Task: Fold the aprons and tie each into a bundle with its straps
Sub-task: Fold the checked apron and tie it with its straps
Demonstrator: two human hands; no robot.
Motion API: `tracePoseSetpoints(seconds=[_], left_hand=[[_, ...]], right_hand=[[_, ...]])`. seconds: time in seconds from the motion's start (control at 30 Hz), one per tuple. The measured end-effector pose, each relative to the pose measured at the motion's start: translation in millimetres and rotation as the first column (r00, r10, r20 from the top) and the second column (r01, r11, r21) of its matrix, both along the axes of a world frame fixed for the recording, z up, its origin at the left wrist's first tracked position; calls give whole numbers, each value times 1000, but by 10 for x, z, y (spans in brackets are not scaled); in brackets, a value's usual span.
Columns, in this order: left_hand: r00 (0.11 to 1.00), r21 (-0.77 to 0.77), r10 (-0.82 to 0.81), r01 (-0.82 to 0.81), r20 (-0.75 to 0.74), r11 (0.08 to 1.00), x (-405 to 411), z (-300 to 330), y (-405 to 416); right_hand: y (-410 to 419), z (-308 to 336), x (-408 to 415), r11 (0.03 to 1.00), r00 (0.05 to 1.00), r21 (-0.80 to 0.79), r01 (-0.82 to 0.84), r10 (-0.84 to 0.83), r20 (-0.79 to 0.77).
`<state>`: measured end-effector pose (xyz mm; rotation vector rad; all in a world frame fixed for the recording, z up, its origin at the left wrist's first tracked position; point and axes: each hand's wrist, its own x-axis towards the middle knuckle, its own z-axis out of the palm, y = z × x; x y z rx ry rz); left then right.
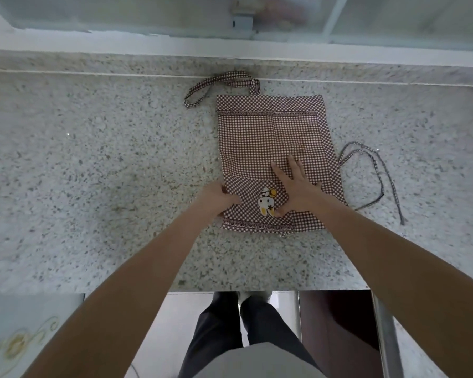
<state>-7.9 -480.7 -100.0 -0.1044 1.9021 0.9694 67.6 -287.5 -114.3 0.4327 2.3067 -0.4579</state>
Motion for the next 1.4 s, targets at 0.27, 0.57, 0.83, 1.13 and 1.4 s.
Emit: tracePoseSetpoints(seconds=[0.27, 0.57, 0.83, 1.13, 1.4], left_hand=[[964, 200, 256, -238, -70, 951, 206, 120, 206], [947, 280, 90, 0, -308, 960, 202, 357, 687], [919, 207, -160, 247, -361, 947, 416, 290, 1469], [753, 20, -489, 553, -441, 833, 742, -16, 2009], [856, 50, -392, 433, -337, 900, 760, -160, 1913]], right_hand=[[-6, -16, 6, 1000, 1000, -3, 1, -1, -11], [474, 59, 390, 633, 728, -623, 460, -671, -144], [901, -9, 748, -223, 266, -814, 536, -871, 413], [1072, -36, 641, -353, 145, -729, 586, -840, 524], [1074, -38, 594, -341, 110, -710, 617, -855, 506]])
